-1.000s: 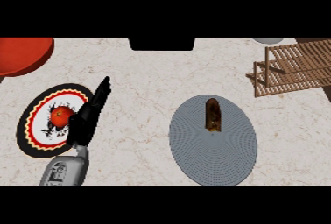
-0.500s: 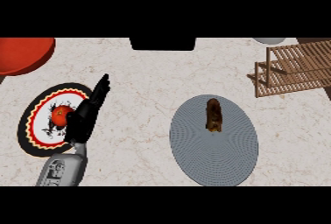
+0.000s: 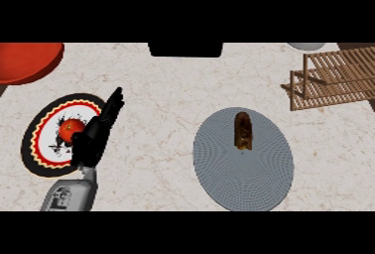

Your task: Pick the lemon from the placemat and place it in the tiered shelf

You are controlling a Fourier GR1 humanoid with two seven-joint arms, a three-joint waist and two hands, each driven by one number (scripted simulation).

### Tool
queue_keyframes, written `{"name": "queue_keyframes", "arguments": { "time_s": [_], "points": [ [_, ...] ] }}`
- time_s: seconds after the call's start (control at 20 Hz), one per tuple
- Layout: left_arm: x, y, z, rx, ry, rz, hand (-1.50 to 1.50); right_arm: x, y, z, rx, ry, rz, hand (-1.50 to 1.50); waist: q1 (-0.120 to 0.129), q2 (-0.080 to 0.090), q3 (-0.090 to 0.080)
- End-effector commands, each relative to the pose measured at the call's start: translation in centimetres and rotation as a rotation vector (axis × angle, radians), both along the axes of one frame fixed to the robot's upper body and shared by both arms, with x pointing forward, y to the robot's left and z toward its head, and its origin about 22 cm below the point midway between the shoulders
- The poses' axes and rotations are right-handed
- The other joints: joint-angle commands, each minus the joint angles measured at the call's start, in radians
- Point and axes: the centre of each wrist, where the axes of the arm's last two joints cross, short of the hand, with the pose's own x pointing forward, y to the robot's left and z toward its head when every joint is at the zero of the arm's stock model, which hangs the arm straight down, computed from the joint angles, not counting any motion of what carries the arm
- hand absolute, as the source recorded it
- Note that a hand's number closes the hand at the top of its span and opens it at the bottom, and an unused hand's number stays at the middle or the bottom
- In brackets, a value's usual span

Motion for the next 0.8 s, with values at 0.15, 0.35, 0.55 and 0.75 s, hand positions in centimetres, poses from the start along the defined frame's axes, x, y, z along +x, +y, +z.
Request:
{"name": "queue_keyframes", "arguments": {
  "time_s": [0.15,0.35,0.55,0.75],
  "points": [
    [-0.2,-0.5,0.3,0.014,-0.018,-0.005,0.00,1.5,-2.9,-0.9,0.043,-0.011,0.038,1.50,0.005,0.002,0.000],
    [0.0,-1.3,-0.3,0.004,-0.004,-0.002,0.00,2.1,-3.2,-0.5,0.049,-0.016,0.036,1.50,0.001,0.001,0.000],
    [0.7,-0.4,-0.7,0.008,-0.002,-0.007,0.00,0.8,-5.4,-2.0,-0.024,0.086,-0.290,-1.50,0.002,0.003,-0.001],
    [0.1,-1.2,-0.7,0.008,-0.014,-0.003,0.00,0.9,-6.0,-4.6,-0.022,0.111,-0.295,-1.50,0.001,0.002,0.000]
  ]
}}
